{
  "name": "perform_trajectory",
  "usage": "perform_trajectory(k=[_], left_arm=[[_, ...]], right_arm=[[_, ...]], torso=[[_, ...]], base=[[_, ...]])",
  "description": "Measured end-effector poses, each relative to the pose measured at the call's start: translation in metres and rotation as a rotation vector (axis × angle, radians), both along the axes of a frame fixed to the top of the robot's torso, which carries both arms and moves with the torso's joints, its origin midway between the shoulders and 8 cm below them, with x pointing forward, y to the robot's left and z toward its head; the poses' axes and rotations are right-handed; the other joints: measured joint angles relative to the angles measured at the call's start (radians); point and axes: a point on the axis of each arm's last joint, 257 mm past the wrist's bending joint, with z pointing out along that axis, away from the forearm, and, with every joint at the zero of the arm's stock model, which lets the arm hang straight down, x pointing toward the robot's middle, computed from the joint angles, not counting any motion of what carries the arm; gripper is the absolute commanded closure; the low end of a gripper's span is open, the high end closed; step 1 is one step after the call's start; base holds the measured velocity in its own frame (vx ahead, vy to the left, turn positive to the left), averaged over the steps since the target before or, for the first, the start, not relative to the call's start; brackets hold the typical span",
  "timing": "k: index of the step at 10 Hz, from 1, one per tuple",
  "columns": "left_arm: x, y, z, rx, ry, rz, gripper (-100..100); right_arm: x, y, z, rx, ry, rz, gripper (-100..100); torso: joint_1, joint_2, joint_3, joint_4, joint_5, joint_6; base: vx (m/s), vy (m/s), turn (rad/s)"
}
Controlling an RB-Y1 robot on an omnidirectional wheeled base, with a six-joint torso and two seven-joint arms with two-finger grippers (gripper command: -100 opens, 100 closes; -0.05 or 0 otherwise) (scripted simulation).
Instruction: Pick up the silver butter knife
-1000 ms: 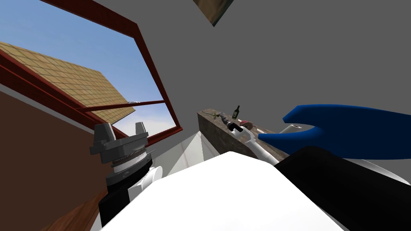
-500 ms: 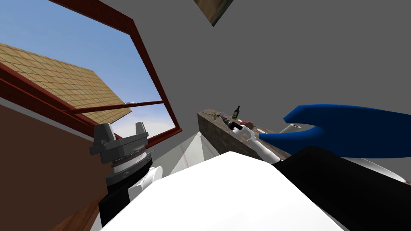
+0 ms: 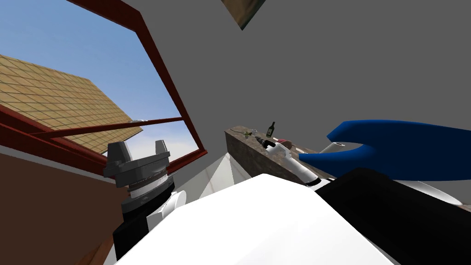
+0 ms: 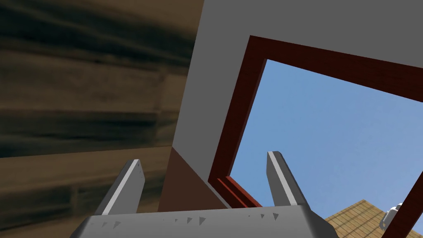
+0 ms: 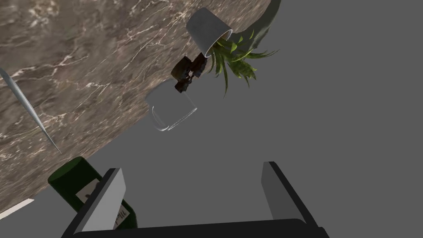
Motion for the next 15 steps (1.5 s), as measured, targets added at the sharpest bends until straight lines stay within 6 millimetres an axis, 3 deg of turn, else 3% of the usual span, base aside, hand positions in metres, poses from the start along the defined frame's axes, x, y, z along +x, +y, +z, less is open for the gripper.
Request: perform_trajectory(k=[6,11,13,15], left_arm=[[0.0,0.0,0.0,0.0,0.0,0.0,0],[0.0,0.0,0.0,0.0,0.0,0.0,0],[0.0,0.0,0.0,0.0,0.0,0.0,0],[0.0,0.0,0.0,0.0,0.0,0.0,0]], right_arm=[[-0.023,-0.052,-0.046,-0.102,0.205,-0.086,-100],[-0.057,-0.1,-0.09,-0.188,0.399,-0.162,-100],[-0.08,-0.122,-0.109,-0.23,0.495,-0.198,-100],[-0.088,-0.133,-0.117,-0.251,0.543,-0.218,-100]], torso=[[-0.001,-0.001,-0.001,0.0,0.0,-0.001],[-0.001,-0.001,-0.001,0.0,0.0,0.0],[-0.001,-0.003,-0.002,-0.001,0.0,-0.001],[-0.003,0.002,0.001,0.0,-0.001,-0.001]], base=[[0.128,0.027,-0.075],[0.157,0.046,-0.091],[0.156,0.041,-0.048],[0.093,0.014,-0.059]])
